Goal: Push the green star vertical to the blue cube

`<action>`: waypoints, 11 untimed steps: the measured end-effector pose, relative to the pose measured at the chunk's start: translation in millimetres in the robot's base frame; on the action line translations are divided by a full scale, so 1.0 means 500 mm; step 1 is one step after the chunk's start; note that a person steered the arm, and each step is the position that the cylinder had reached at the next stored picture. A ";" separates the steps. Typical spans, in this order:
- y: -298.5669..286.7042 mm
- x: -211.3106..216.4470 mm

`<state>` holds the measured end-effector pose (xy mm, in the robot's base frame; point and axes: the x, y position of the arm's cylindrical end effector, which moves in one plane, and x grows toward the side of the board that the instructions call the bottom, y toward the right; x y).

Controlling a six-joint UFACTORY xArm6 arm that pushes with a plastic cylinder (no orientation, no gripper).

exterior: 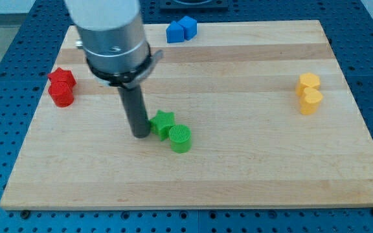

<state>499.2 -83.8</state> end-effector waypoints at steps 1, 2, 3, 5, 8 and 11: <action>0.056 -0.052; 0.056 -0.100; 0.042 -0.005; 0.155 -0.081; 0.116 -0.109; 0.188 -0.354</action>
